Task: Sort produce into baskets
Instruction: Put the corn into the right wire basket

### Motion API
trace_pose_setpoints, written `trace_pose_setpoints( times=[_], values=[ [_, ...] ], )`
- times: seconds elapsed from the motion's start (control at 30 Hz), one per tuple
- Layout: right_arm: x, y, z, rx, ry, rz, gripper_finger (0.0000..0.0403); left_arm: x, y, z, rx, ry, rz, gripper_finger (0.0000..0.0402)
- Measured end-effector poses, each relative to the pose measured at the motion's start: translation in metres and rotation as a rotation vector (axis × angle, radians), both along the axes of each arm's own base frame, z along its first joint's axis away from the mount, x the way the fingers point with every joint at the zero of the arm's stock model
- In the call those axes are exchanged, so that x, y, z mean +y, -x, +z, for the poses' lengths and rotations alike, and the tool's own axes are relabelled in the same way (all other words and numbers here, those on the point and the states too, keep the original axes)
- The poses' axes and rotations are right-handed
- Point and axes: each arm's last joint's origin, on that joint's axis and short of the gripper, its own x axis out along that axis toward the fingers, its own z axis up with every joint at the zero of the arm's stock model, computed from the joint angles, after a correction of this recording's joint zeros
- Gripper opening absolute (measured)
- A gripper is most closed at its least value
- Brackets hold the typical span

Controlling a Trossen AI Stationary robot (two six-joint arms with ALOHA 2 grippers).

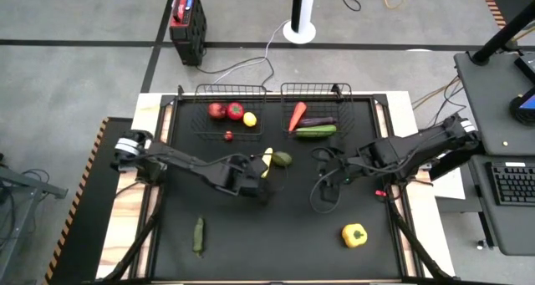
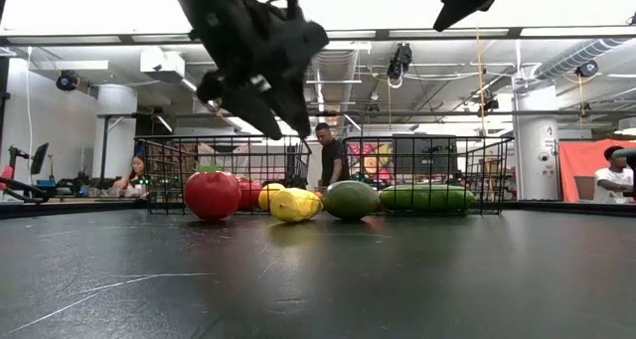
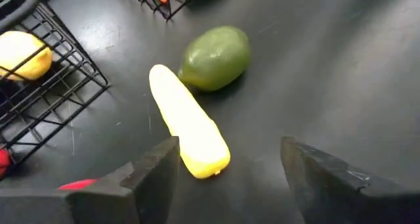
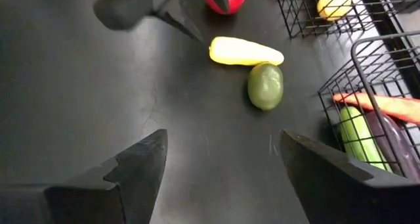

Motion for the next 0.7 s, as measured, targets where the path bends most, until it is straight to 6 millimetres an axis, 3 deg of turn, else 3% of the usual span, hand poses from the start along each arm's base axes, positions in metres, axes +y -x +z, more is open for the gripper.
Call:
trace_pose_setpoints(
  times=[0.27,0.7],
  values=[
    [0.0,0.0,-0.009,0.022,-0.01,-0.008,0.0289,0.013,-0.023,-0.018,0.088,-0.006,0.034,0.0272],
    [0.001,-0.001,-0.013,0.024,-0.03,-0.017,0.0288,0.025,-0.031,-0.057,0.189,0.004,0.083,0.0274]
  ],
)
